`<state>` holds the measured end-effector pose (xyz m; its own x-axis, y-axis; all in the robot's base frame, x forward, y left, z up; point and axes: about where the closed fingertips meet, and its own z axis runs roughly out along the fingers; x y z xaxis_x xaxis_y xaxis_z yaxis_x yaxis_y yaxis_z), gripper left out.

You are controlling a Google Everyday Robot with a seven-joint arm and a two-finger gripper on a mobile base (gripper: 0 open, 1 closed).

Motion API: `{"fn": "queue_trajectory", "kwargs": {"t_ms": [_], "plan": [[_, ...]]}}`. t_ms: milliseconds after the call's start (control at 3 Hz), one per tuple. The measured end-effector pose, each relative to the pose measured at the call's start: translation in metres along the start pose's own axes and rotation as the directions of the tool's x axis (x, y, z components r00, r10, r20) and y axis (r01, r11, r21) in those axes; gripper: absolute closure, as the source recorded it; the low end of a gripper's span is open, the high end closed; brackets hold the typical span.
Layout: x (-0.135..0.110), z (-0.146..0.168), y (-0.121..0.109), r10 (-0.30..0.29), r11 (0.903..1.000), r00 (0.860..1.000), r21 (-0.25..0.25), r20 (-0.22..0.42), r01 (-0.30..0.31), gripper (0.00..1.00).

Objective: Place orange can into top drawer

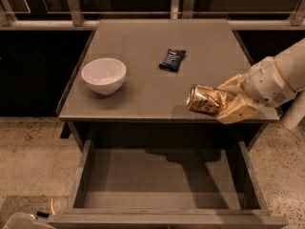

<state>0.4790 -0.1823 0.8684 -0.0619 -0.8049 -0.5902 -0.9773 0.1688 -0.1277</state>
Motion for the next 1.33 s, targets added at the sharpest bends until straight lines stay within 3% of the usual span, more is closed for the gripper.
{"fn": "queue_trajectory", "kwargs": {"t_ms": [333,667,1000,1333], "plan": [[-0.011,-0.002,0.038,0.001,0.9999,1.000,0.012,0.021,-0.001,1.00],[-0.016,-0.004,0.076,0.019,0.9982,0.999,0.057,0.034,-0.021,1.00],[-0.009,0.000,0.104,0.045,0.9949,0.997,0.088,0.062,-0.050,1.00],[0.009,0.013,0.117,0.090,0.9925,0.994,0.077,0.067,-0.095,1.00]]}}
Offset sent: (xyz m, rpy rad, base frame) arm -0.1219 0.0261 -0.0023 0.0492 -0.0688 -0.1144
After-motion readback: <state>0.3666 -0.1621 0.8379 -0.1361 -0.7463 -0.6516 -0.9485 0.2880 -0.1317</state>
